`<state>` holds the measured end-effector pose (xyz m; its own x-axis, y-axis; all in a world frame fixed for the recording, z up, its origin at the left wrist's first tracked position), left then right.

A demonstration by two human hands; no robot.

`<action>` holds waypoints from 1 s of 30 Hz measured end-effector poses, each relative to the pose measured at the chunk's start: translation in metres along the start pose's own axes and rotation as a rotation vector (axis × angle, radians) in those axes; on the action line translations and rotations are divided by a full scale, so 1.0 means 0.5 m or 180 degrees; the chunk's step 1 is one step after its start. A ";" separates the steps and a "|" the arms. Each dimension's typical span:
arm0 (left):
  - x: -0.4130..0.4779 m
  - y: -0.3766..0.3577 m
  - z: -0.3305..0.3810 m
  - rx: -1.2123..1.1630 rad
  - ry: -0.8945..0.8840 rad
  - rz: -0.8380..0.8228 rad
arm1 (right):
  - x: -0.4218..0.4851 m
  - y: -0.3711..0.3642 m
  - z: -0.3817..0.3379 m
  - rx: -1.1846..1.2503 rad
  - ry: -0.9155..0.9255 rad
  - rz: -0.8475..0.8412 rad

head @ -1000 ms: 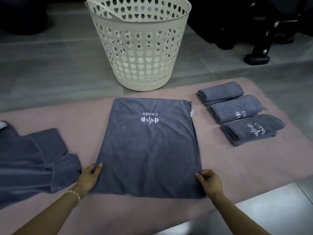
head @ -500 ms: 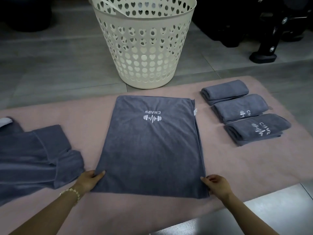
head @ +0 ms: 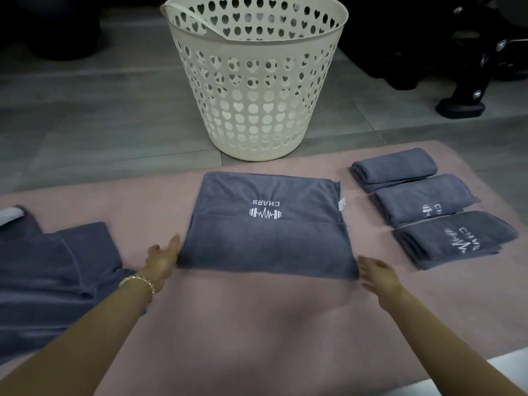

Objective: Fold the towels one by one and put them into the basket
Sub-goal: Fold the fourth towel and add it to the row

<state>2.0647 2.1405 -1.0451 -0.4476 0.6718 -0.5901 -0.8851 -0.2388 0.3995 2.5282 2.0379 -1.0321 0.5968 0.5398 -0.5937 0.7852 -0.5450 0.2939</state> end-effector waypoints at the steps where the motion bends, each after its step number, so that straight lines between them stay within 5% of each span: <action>1: 0.005 -0.006 -0.015 0.0213 -0.0027 0.0169 | 0.011 -0.010 0.014 -0.0307 0.0064 0.0105; 6: -0.005 -0.055 -0.039 0.0452 -0.0045 0.0099 | 0.037 -0.042 0.048 -0.0761 0.0013 0.0378; 10: -0.003 -0.081 -0.019 -0.0020 0.0091 -0.0007 | 0.054 -0.058 0.046 -0.0197 -0.0484 0.0414; 15: -0.031 -0.089 0.020 -0.1097 0.0095 -0.0430 | 0.051 -0.055 0.026 -0.0468 -0.0313 0.0327; 20: -0.075 -0.053 0.001 -0.1417 0.0196 -0.0844 | -0.012 -0.021 0.028 -0.0024 -0.0631 -0.0433; 26: -0.149 0.059 -0.136 0.0275 0.0734 -0.2174 | -0.085 0.098 0.135 -0.0647 -0.0558 -0.1235; 30: -0.145 0.066 -0.177 0.1557 0.0477 -0.1974 | -0.088 0.104 0.167 -0.1297 -0.0004 -0.0964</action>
<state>2.0567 2.0218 -1.0512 0.0641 0.4718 -0.8794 -0.8375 0.5046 0.2097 2.5288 1.9322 -1.0531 0.3325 0.6338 -0.6984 0.9237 -0.0695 0.3767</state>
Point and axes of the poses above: each hand's wrist, its own x-axis towards the middle knuckle, its own y-axis out of the back of the hand, z = x × y, the point moved 6 cm from there along x, towards the middle knuckle, and after that the axes turned 6 degrees about z, right-handed, at the moved point
